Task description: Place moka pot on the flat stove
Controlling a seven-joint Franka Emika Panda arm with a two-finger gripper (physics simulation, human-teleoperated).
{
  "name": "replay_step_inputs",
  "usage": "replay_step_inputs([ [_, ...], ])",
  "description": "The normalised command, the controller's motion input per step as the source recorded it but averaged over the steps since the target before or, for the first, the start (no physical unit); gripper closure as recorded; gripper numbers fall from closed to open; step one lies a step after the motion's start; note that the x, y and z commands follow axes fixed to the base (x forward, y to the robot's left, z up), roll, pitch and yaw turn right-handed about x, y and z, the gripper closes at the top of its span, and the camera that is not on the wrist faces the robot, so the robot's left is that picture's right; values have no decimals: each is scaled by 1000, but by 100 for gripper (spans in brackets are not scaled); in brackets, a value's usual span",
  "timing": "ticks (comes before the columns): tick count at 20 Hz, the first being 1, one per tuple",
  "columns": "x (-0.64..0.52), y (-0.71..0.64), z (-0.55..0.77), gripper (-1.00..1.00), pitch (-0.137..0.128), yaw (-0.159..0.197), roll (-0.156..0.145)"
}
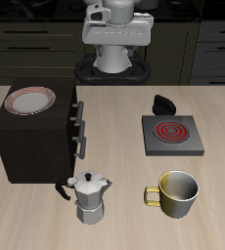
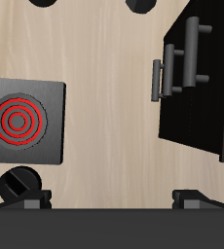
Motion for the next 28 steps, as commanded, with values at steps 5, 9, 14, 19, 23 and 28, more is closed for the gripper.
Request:
replay_step_inputs([
  [5, 425, -160, 174, -100, -23, -2, 4],
  [9, 531, -7, 139, -100, 47, -28, 77],
  [14, 410, -46, 83, -100, 14, -14, 15],
  [19, 472, -28, 129, -100, -3, -4, 2],
  [23, 329, -9, 104, -100, 13, -31, 17],
  [28, 357, 12, 77, -100, 0, 16, 39],
])
